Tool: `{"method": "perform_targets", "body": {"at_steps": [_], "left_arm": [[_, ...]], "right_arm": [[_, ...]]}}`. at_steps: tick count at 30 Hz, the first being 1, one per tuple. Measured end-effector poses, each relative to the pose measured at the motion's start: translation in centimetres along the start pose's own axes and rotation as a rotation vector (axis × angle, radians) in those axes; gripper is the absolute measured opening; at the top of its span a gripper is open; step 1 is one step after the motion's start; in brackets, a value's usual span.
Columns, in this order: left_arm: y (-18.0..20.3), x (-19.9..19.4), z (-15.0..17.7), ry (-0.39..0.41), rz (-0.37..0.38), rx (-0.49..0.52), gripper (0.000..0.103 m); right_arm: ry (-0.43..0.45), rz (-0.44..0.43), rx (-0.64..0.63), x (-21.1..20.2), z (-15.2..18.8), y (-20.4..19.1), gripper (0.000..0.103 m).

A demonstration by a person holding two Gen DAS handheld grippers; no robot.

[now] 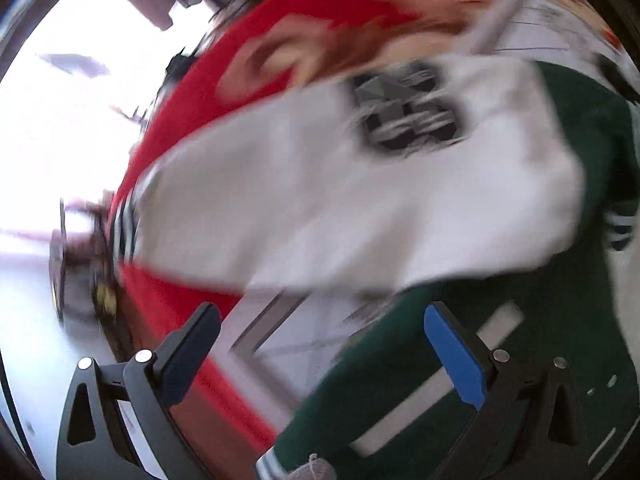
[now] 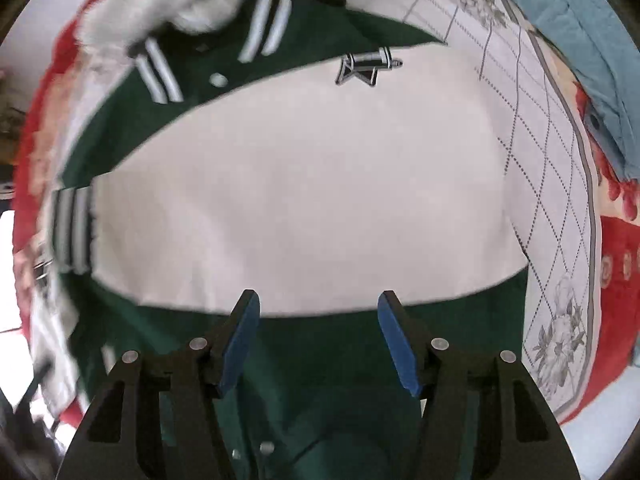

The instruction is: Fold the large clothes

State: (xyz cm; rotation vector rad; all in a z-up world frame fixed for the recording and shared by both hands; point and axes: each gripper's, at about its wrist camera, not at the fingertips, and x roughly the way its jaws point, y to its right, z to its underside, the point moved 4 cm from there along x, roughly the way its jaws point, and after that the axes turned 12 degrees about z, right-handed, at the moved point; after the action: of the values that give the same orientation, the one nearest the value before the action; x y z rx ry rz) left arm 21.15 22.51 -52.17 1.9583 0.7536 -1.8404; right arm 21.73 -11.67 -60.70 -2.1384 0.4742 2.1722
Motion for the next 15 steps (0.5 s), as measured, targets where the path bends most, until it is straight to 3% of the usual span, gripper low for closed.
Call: {"method": "perform_targets", "body": {"at_steps": [4, 6, 8, 12, 15], "left_arm": [[-6.3, 2.5, 1.1, -0.053, 0.038, -0.185, 0.103], [-8.7, 3.7, 1.0, -0.057, 0.112, -0.295, 0.103], [-11.2, 5.5, 0.3, -0.059, 0.237, -0.444, 0.103], [-14.6, 9.0, -0.6, -0.066, 0.45, -0.722, 0.1], [-16.8, 11.6, -1.1, -0.062, 0.528, -0.916, 0.099]], "right_arm": [[-0.001, -0.062, -0.07, 0.4, -0.2, -3.4, 0.063], [0.015, -0.125, -0.133, -0.6, 0.0, -6.1, 0.063], [0.004, -0.206, -0.187, -1.0, 1.8, -10.0, 0.063], [0.02, -0.21, -0.262, -1.9, 3.9, -15.0, 0.063], [0.028, -0.196, -0.293, -2.1, 4.6, -15.9, 0.063]]}}
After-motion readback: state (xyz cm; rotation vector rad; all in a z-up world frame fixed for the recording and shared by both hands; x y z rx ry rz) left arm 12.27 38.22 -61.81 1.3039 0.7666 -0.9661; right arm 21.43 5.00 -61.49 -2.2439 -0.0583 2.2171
